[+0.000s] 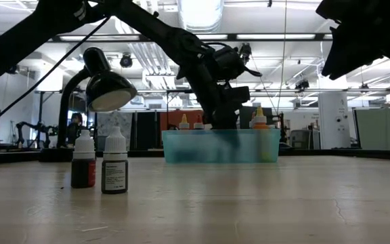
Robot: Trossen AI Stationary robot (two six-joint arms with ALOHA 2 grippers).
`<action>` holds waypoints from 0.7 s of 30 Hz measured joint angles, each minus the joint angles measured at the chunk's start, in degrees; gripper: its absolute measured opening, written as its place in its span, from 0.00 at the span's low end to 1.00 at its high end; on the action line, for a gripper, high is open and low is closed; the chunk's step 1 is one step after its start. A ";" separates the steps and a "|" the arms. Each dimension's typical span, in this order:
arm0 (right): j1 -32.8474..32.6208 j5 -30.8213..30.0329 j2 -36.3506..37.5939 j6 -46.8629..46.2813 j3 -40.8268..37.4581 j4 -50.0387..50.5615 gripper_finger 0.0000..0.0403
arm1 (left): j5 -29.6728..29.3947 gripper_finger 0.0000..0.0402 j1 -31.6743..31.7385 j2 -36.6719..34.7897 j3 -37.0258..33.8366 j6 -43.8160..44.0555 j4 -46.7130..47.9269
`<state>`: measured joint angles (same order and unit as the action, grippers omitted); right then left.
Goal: Pick & Place food coloring
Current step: Put the small black food coloring bottle into the green bin, then put the small red food coloring bottle into the green bin
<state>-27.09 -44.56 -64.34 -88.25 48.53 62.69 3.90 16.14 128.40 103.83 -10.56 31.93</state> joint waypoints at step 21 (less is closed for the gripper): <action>1.59 -0.25 0.00 2.07 -0.03 0.29 0.24 | -0.40 0.33 -0.11 -3.99 7.16 -2.21 9.62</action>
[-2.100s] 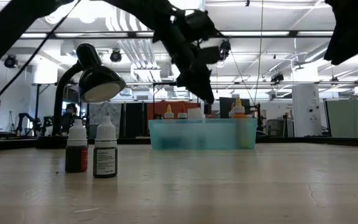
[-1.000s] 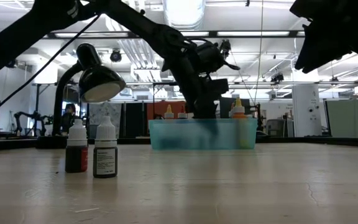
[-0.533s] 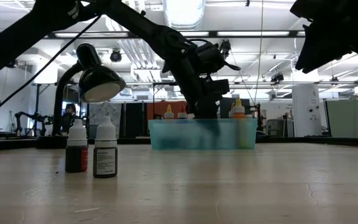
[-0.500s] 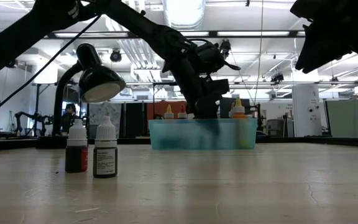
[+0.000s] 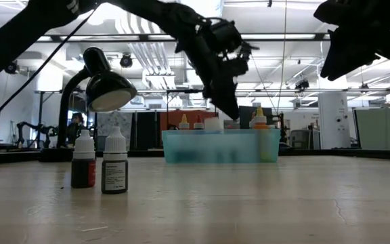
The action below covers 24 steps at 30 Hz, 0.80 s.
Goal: Pick & Place food coloring
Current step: Put the small red food coloring bottle into the green bin
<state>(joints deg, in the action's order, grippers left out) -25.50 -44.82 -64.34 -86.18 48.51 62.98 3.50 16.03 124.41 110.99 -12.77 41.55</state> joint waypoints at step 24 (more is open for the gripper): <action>10.03 -8.16 0.18 21.85 1.02 -5.58 0.21 | -2.65 0.33 -1.52 -14.89 -2.78 12.13 5.08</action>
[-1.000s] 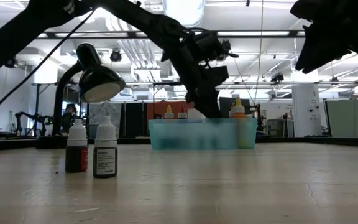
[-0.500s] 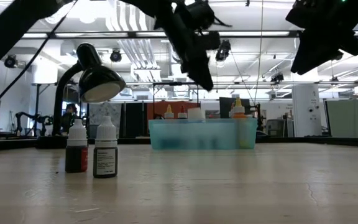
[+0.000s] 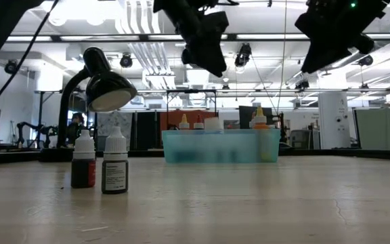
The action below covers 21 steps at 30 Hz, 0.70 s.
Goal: Pick & Place food coloring
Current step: Put the small red food coloring bottle into the green bin
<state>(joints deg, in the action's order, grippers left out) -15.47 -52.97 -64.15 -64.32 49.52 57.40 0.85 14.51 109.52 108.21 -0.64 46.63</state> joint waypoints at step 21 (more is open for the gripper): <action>0.90 -8.67 0.01 16.51 1.57 0.21 0.21 | -3.07 0.33 -11.72 -15.08 -14.86 -8.62 18.68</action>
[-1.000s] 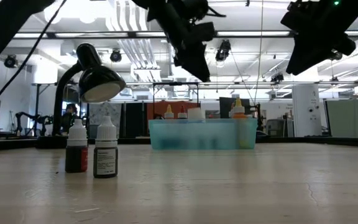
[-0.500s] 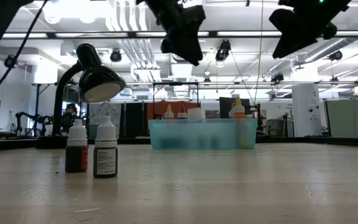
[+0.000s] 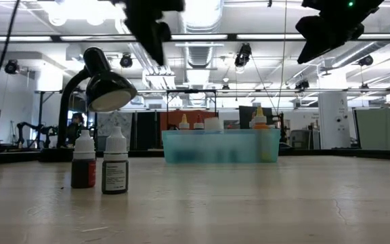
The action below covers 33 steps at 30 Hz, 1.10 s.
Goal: Pick & Place food coloring
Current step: Put the small red food coloring bottle into the green bin
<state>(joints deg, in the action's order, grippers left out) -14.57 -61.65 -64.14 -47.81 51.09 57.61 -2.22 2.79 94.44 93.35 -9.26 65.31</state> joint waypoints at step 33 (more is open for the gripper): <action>-0.02 9.73 -0.09 2.86 -0.66 -0.19 0.19 | 9.30 0.33 -24.79 0.36 -33.39 5.05 -44.72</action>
<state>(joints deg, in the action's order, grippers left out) -14.59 -51.92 -64.23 -44.95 50.43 57.42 7.08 -22.00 94.79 59.96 -4.21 20.59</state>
